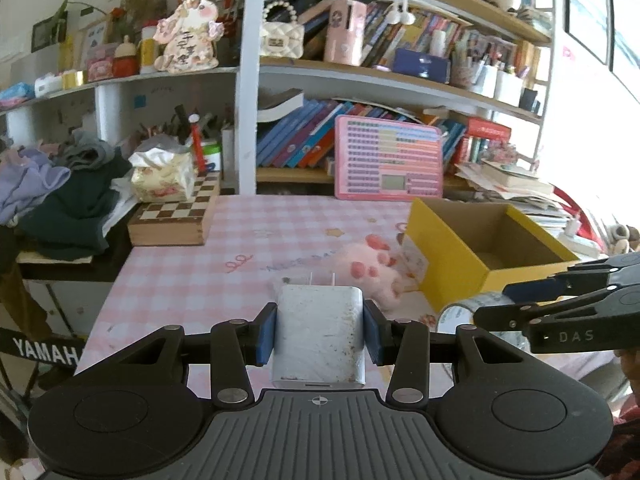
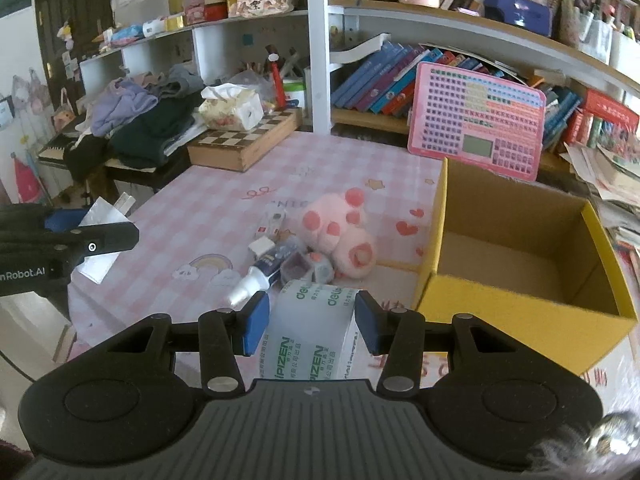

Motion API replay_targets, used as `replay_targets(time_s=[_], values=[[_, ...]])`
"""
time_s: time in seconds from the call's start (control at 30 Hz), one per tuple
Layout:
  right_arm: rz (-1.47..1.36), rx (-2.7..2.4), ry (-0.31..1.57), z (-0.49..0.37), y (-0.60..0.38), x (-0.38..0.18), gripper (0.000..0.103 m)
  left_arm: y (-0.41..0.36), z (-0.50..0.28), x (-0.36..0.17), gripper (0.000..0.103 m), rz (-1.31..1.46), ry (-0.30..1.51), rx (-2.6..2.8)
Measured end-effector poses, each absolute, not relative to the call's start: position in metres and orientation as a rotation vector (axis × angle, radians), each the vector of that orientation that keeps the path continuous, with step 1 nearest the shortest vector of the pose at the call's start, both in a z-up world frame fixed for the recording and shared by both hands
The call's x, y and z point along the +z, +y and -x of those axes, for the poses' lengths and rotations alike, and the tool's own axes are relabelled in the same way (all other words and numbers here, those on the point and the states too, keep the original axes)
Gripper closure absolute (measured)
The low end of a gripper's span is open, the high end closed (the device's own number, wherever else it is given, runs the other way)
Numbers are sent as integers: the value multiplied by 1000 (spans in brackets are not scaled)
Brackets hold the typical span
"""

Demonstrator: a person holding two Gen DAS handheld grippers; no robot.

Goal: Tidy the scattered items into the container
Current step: 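Lift and carry the tape roll and charger toward the yellow box with both tools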

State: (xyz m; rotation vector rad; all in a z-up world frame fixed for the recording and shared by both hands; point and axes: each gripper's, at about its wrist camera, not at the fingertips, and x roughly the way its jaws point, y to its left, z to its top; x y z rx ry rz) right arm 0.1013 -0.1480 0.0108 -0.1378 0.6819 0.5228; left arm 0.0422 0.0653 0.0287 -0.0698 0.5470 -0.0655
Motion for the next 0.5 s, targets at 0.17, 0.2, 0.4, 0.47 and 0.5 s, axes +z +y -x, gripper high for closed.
replay_targets(time_s=[0.17,0.2,0.4,0.47,0.5], values=[[124,508,663,-80,-156,14,58,55,-28,33,60,57,531,-100],[121,504,663,-77,-158,14,58,52,-26,34,60,55,528,-108],[98,464,672,-56,-170,12,58,41,-15,34,60,47,524,-159],[90,447,674,-51,-174,12,58,38,-13,34,60,44,522,-177],[86,438,675,-49,-177,12,58,36,-13,35,60,43,522,-185]])
